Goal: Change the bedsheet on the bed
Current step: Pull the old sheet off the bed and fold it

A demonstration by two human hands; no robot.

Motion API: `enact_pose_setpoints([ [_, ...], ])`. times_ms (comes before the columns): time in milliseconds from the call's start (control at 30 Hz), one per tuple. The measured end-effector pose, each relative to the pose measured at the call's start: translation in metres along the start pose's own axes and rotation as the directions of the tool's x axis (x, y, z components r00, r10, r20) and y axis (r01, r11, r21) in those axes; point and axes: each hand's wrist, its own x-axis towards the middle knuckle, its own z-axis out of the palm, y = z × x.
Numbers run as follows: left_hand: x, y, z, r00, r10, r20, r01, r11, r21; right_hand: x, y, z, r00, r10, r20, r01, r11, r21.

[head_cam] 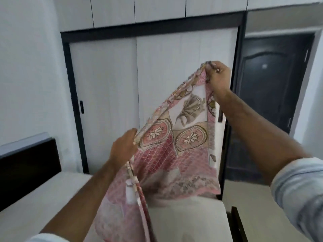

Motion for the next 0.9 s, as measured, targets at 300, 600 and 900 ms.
enact_pose_setpoints([
  [300,0.067,-0.078,-0.005,0.991,-0.087,0.101,0.108,0.969,-0.224,0.097,-0.076,0.103,0.966,-0.230,-0.115,0.222,0.972,-0.077],
  [600,0.184,-0.122,-0.061,0.998,-0.043,0.053,0.060,0.925,-0.375,0.203,-0.121,0.070,0.836,-0.307,-0.455,0.263,0.952,-0.159],
  [900,0.169,-0.047,0.002,0.948,0.196,-0.251,-0.279,0.893,-0.354,0.230,-0.119,0.077,0.866,-0.433,-0.248,0.327,0.868,-0.375],
])
